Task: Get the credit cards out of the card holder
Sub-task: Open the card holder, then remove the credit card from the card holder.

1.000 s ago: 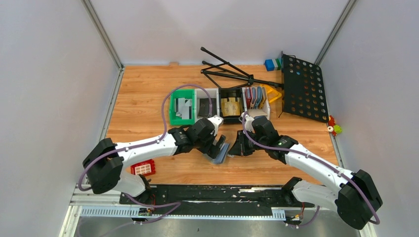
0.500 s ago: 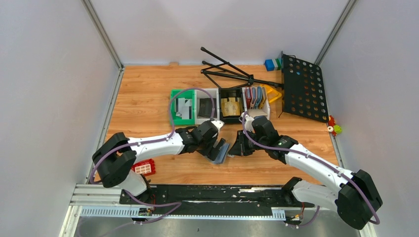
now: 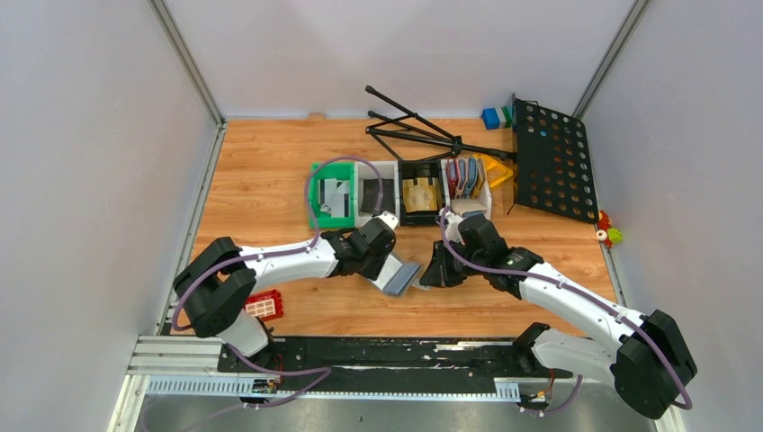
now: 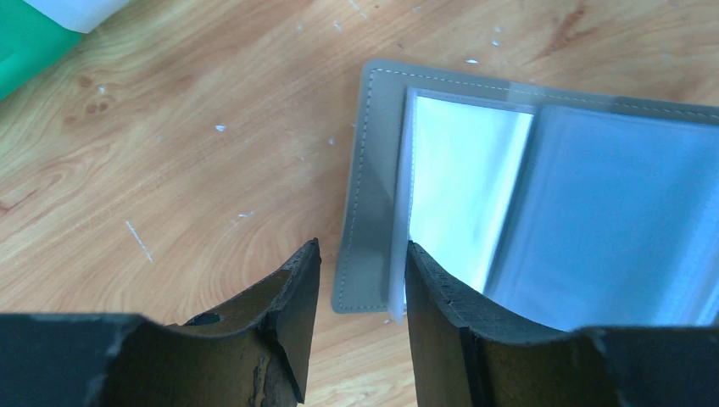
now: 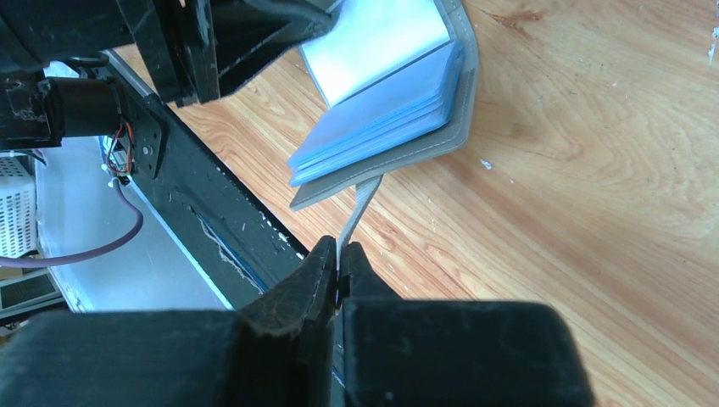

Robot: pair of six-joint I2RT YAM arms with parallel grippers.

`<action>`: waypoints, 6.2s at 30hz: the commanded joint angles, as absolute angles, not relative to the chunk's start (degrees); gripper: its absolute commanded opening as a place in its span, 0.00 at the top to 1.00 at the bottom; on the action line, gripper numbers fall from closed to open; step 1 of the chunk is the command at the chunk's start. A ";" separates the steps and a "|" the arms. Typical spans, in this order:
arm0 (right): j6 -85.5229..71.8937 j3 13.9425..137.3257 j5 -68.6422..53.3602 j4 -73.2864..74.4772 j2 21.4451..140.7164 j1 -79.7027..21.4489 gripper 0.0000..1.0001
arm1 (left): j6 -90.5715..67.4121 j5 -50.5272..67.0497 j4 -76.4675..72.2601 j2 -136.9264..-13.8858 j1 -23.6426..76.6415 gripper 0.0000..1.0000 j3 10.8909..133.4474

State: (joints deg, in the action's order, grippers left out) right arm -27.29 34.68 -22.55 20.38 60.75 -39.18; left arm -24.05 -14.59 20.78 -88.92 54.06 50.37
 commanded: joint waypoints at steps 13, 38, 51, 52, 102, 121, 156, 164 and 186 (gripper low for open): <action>-26.34 35.86 -20.89 20.55 61.22 -38.66 0.96 | -24.65 -4.62 13.25 -93.30 49.40 0.66 47.22; -46.46 25.99 -18.14 3.27 68.78 -37.65 0.23 | -27.89 1.87 6.80 -90.86 47.42 0.71 39.28; -47.99 24.62 -17.71 -3.25 69.51 -35.71 0.61 | -30.18 0.20 7.30 -85.02 47.46 0.72 34.39; -47.67 24.90 -18.51 -3.67 70.08 -35.65 0.63 | -30.35 0.35 6.86 -84.86 47.46 0.73 33.96; -37.45 36.62 -25.97 7.04 61.41 -41.13 0.98 | -36.99 4.53 2.25 -59.57 47.55 0.01 31.59; -33.81 40.10 -22.07 17.04 60.61 -41.62 1.00 | -36.56 19.17 -3.71 -58.36 46.45 0.76 28.23; -34.62 45.19 -16.38 19.20 65.56 -45.50 1.00 | -40.25 11.29 -0.88 -57.78 45.26 0.00 28.98; -35.79 45.69 -16.05 18.25 66.85 -45.70 1.00 | -38.06 4.79 5.34 -55.51 46.91 0.00 30.49; -37.77 42.80 -20.57 14.24 62.59 -45.82 1.00 | -39.76 5.90 -6.26 -58.04 46.46 0.77 24.07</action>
